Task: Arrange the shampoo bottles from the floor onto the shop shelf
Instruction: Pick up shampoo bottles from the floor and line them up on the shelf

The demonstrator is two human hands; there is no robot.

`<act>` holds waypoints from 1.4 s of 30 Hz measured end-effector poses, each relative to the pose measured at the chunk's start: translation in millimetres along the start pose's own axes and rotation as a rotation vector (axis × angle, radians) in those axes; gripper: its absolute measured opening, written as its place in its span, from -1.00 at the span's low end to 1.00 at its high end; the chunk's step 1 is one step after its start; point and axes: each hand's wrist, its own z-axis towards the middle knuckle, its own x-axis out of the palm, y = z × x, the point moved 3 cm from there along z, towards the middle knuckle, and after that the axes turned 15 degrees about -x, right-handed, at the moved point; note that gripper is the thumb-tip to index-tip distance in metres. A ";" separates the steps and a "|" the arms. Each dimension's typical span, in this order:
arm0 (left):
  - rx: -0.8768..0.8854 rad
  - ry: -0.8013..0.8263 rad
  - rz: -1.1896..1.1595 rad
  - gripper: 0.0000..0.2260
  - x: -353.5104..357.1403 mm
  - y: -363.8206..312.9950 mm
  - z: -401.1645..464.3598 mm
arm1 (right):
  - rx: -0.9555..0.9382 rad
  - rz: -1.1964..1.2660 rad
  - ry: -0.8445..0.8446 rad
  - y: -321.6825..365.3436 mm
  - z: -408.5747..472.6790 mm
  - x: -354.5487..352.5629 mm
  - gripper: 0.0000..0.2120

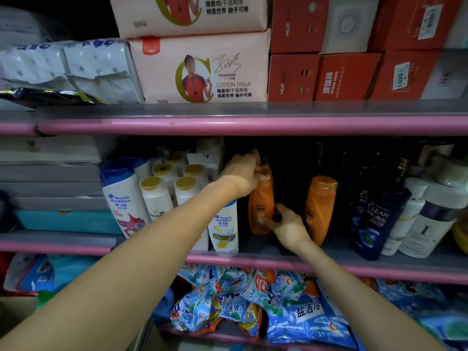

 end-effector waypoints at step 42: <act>0.186 0.079 0.325 -0.66 -9.9 -19.7 -46.9 | -0.040 0.059 0.098 19.6 -45.3 -15.6 -0.65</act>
